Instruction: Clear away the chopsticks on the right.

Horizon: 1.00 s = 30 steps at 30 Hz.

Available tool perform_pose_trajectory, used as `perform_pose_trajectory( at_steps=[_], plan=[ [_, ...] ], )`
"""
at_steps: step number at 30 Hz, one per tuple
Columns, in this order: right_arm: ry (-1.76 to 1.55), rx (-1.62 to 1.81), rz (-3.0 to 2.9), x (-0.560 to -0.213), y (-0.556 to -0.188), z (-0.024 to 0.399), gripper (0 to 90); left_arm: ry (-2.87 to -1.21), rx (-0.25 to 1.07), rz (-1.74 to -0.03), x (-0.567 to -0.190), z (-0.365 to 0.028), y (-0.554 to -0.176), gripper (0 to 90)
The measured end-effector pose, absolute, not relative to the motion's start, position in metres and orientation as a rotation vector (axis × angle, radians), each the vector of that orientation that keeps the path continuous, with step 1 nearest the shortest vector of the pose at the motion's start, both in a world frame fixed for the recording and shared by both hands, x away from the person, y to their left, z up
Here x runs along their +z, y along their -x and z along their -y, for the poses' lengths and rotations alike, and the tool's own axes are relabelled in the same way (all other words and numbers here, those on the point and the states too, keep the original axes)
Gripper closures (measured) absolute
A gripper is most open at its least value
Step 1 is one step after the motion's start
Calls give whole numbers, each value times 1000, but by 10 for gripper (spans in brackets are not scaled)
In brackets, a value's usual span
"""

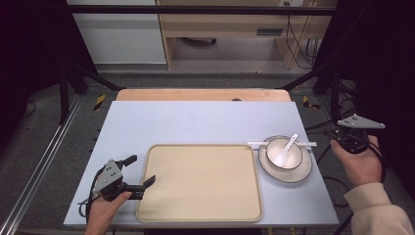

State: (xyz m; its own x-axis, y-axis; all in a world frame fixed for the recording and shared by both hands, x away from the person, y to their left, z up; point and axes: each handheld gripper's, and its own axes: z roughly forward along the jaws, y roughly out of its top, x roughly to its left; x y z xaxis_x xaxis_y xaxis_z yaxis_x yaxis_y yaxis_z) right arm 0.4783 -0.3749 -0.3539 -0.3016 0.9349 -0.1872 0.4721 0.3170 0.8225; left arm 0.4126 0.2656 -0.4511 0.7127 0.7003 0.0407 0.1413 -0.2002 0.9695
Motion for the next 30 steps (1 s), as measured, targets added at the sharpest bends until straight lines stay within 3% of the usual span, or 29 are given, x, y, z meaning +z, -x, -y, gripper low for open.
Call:
perform_pose_trajectory(
  at_steps=[13,21,30],
  plan=[
    [-1470,722,-2055,-431,-559,387,900,-1748,577,-669,-454,-264,-414,33],
    [-1477,630,-2148,-442,-568,378,900,-1747,579,-666,-453,-264,-413,33],
    [-1442,592,-2222,-440,-553,375,900,-1749,577,-662,-453,-263,-413,33]
  ],
)
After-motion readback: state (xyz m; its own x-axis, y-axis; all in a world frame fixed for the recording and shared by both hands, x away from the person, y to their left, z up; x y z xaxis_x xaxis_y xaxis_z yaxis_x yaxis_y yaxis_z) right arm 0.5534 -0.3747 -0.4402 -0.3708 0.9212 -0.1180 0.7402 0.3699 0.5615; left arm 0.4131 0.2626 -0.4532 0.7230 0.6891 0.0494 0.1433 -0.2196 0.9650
